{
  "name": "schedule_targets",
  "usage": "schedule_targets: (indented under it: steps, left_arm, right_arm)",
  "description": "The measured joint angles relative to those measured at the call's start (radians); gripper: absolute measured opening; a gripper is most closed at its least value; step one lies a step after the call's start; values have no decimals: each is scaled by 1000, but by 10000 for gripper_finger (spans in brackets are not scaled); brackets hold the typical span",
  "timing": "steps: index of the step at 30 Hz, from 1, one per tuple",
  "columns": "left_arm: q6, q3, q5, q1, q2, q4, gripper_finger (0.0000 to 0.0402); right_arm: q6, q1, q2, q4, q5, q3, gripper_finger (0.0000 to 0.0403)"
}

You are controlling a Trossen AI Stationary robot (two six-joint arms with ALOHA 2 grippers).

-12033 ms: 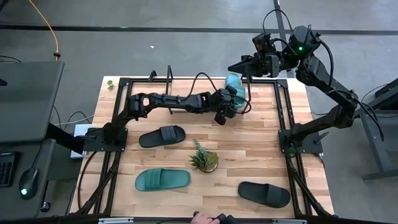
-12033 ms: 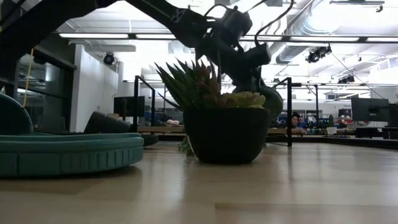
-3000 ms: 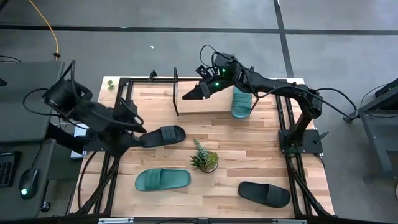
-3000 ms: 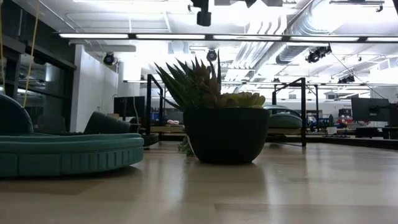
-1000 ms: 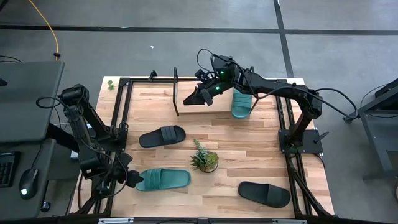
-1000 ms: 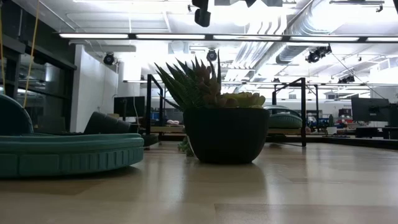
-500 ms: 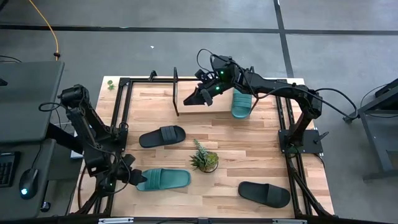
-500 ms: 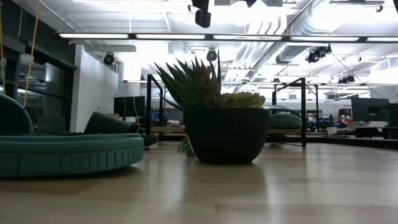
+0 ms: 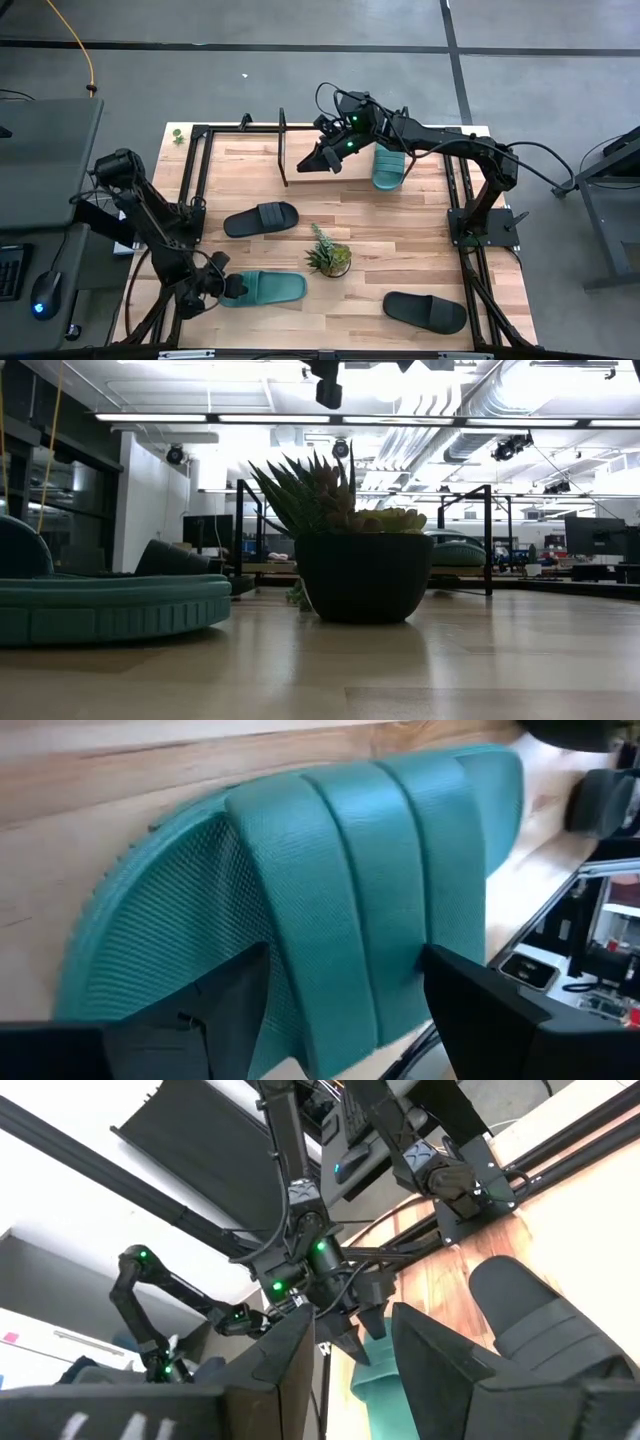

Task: Pick and place slides into the shelf
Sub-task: Put the blue slipper on the shelf

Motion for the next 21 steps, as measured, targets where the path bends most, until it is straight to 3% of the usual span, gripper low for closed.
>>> schedule_targets:
  steps: [12,21]
  left_arm:
    - [8,0,-89,-3,53,91,240]
    - [8,0,-98,-3,53,78,154]
  right_arm:
    - [-39,0,0,-27,4,0,128]
    - [-39,0,0,-28,5,0,128]
